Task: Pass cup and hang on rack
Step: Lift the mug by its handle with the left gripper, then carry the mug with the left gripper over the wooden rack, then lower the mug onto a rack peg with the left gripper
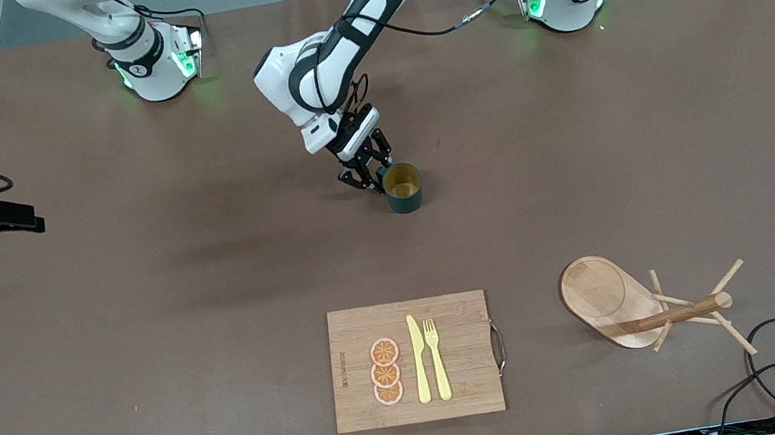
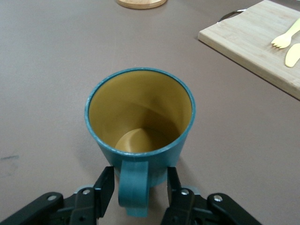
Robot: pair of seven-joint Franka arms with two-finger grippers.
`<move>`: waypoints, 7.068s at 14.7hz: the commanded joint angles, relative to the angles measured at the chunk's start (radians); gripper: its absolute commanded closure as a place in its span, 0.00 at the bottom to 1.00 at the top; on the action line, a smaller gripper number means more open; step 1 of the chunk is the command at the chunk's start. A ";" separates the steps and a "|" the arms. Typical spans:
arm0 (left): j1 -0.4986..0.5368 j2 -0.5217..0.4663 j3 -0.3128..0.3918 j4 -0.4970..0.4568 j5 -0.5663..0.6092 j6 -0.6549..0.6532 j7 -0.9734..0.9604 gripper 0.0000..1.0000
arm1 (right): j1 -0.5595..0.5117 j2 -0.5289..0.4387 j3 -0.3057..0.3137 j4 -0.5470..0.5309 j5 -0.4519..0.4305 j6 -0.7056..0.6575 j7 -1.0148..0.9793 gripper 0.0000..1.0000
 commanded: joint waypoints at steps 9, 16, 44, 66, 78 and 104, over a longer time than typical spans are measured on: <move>-0.010 0.044 0.010 0.030 0.052 0.010 0.051 0.69 | -0.002 -0.177 0.001 -0.124 -0.009 -0.029 0.123 0.00; -0.004 0.009 0.048 0.030 0.052 0.016 0.130 0.95 | -0.002 -0.242 0.003 -0.179 -0.019 0.009 0.122 0.00; 0.841 -0.511 0.048 0.033 -1.155 0.062 1.011 1.00 | -0.012 -0.295 0.000 -0.256 -0.044 0.075 0.025 0.00; 1.158 -0.342 0.051 0.028 -1.818 0.055 1.506 0.99 | -0.012 -0.295 0.000 -0.256 -0.042 0.072 0.027 0.00; 1.209 -0.301 0.051 0.030 -1.830 0.051 1.510 0.99 | -0.018 -0.294 0.000 -0.255 -0.044 0.095 -0.030 0.00; 1.258 -0.243 0.051 0.028 -1.878 0.051 1.575 0.28 | -0.040 -0.292 0.000 -0.256 -0.041 0.083 -0.030 0.00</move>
